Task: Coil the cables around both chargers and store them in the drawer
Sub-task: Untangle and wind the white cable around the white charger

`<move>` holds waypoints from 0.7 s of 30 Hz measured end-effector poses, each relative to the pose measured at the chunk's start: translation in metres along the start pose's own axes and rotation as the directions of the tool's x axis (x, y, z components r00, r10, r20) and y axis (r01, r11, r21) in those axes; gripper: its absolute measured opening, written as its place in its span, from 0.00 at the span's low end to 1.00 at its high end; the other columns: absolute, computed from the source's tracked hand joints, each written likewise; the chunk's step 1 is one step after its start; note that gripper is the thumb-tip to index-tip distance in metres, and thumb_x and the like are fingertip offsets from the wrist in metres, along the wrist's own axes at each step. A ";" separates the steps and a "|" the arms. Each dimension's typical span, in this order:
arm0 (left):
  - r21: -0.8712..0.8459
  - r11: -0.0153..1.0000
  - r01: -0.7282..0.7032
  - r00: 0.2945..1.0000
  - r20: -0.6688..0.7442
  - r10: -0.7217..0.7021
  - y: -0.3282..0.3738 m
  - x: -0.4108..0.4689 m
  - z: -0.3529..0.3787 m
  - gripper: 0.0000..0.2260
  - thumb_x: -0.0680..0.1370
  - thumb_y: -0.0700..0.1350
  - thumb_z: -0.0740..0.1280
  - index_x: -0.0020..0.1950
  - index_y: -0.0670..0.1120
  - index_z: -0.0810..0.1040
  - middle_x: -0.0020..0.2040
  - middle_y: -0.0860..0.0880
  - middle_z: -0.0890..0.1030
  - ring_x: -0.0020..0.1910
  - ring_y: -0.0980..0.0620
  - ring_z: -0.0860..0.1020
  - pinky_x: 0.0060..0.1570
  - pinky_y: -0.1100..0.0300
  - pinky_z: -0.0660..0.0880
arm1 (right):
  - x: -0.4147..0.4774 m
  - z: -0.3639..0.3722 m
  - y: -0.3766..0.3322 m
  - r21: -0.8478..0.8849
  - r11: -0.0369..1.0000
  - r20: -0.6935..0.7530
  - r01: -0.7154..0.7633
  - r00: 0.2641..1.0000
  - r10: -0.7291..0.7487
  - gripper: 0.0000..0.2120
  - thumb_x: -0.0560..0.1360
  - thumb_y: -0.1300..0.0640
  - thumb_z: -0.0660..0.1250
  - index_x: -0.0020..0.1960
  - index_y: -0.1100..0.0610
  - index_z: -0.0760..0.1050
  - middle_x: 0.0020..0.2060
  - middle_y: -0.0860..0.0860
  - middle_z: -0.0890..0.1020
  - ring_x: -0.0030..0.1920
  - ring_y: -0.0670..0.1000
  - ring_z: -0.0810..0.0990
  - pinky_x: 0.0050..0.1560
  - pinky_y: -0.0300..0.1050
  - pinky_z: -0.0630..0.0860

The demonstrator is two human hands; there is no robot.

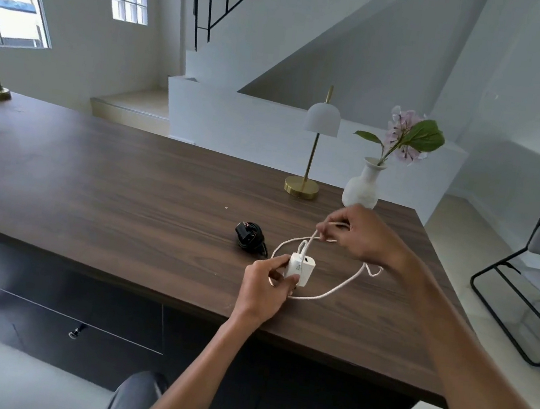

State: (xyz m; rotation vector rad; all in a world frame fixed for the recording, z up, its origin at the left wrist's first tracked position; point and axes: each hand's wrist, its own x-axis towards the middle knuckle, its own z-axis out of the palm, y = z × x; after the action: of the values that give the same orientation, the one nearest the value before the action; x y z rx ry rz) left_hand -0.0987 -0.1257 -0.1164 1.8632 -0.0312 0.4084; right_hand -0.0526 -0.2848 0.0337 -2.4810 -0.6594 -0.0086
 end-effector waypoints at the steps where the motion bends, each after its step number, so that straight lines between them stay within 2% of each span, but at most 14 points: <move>1: -0.073 0.997 0.014 1.000 0.025 -0.013 0.002 0.000 -0.001 0.16 0.76 0.39 0.75 0.60 0.53 0.83 0.44 0.53 0.87 0.36 0.54 0.83 0.40 0.61 0.81 | 0.005 -0.003 0.002 0.026 1.000 -0.049 0.017 0.999 -0.016 0.10 0.79 0.55 0.69 0.41 0.55 0.85 0.39 0.42 0.85 0.43 0.33 0.81 0.49 0.36 0.75; 2: -0.166 0.985 0.036 0.998 0.051 -0.028 0.006 -0.001 -0.001 0.16 0.76 0.38 0.75 0.59 0.54 0.83 0.46 0.51 0.88 0.37 0.55 0.84 0.39 0.62 0.81 | 0.009 -0.003 0.006 0.043 0.999 -0.098 0.032 0.995 -0.027 0.10 0.79 0.55 0.69 0.41 0.56 0.85 0.38 0.40 0.84 0.41 0.32 0.81 0.47 0.33 0.73; 4: -0.331 0.941 0.076 0.994 0.099 -0.045 0.015 -0.003 -0.004 0.15 0.76 0.36 0.74 0.58 0.53 0.83 0.48 0.47 0.88 0.41 0.55 0.85 0.40 0.62 0.81 | 0.017 0.002 0.014 0.088 0.995 -0.196 0.052 0.980 -0.034 0.10 0.79 0.55 0.70 0.40 0.55 0.85 0.38 0.42 0.85 0.44 0.36 0.82 0.48 0.32 0.73; 7: -0.458 0.885 0.083 0.988 0.157 -0.012 0.032 -0.003 -0.012 0.15 0.76 0.36 0.74 0.62 0.45 0.82 0.50 0.47 0.88 0.46 0.54 0.85 0.42 0.63 0.81 | 0.022 0.012 0.028 0.255 0.966 -0.281 0.044 0.959 0.031 0.11 0.79 0.56 0.69 0.41 0.57 0.85 0.40 0.47 0.87 0.46 0.40 0.83 0.52 0.36 0.75; 10: -0.485 0.874 0.032 0.972 0.219 0.086 0.046 0.003 -0.022 0.17 0.77 0.38 0.74 0.66 0.42 0.81 0.54 0.45 0.87 0.50 0.48 0.85 0.47 0.58 0.83 | 0.021 0.021 0.032 0.402 0.913 -0.264 0.068 0.963 0.045 0.11 0.79 0.56 0.69 0.42 0.60 0.84 0.35 0.44 0.85 0.34 0.43 0.79 0.45 0.42 0.75; 13: -0.513 0.859 0.012 0.966 0.226 0.122 0.059 0.007 -0.031 0.17 0.77 0.37 0.73 0.65 0.43 0.80 0.56 0.45 0.87 0.50 0.47 0.85 0.46 0.60 0.83 | 0.019 0.026 0.024 0.510 0.853 -0.245 0.111 0.969 0.020 0.09 0.80 0.62 0.67 0.44 0.63 0.83 0.32 0.42 0.85 0.35 0.39 0.81 0.43 0.34 0.77; 15: -0.552 0.833 0.023 0.975 0.195 0.103 0.066 0.009 -0.036 0.16 0.77 0.37 0.72 0.64 0.44 0.81 0.56 0.44 0.87 0.50 0.48 0.86 0.46 0.60 0.83 | 0.016 0.029 0.020 0.582 0.808 -0.223 0.092 0.974 0.049 0.10 0.80 0.63 0.66 0.45 0.58 0.84 0.33 0.45 0.85 0.33 0.40 0.81 0.37 0.36 0.77; 17: -0.585 0.811 0.028 0.985 0.156 0.078 0.069 0.011 -0.039 0.15 0.77 0.37 0.72 0.64 0.44 0.81 0.55 0.45 0.87 0.50 0.51 0.86 0.45 0.62 0.83 | 0.010 0.036 0.019 0.579 0.814 -0.165 0.047 0.984 0.061 0.10 0.81 0.60 0.65 0.49 0.56 0.85 0.28 0.49 0.80 0.26 0.44 0.73 0.27 0.39 0.70; 18: -0.599 0.800 0.031 0.989 0.133 0.061 0.071 0.012 -0.040 0.15 0.77 0.37 0.72 0.64 0.44 0.81 0.54 0.45 0.87 0.50 0.52 0.86 0.45 0.62 0.82 | 0.006 0.041 0.018 0.564 0.826 -0.133 0.023 0.989 0.064 0.10 0.82 0.58 0.64 0.51 0.56 0.85 0.25 0.47 0.76 0.23 0.44 0.68 0.24 0.38 0.65; 19: -0.614 0.789 0.038 0.993 0.111 0.039 0.071 0.013 -0.040 0.15 0.77 0.38 0.72 0.64 0.43 0.81 0.54 0.45 0.88 0.50 0.52 0.86 0.46 0.63 0.82 | 0.001 0.047 0.017 0.552 0.834 -0.113 0.002 0.991 0.073 0.11 0.82 0.57 0.63 0.51 0.56 0.85 0.23 0.44 0.73 0.22 0.43 0.64 0.23 0.37 0.62; 21: -0.646 0.761 0.054 0.998 0.065 -0.016 0.071 0.014 -0.041 0.16 0.77 0.37 0.72 0.65 0.41 0.81 0.54 0.43 0.87 0.48 0.52 0.87 0.45 0.64 0.82 | -0.008 0.057 0.014 0.516 0.856 -0.122 0.003 0.990 0.070 0.12 0.83 0.57 0.62 0.48 0.56 0.84 0.22 0.42 0.71 0.22 0.41 0.63 0.23 0.34 0.61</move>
State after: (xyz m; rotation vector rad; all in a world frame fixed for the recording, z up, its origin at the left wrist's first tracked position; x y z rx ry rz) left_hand -0.1119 -0.1088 -0.0364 1.1765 -0.1573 0.2691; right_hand -0.0610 -0.2679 -0.0227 -1.9494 -0.4805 0.0100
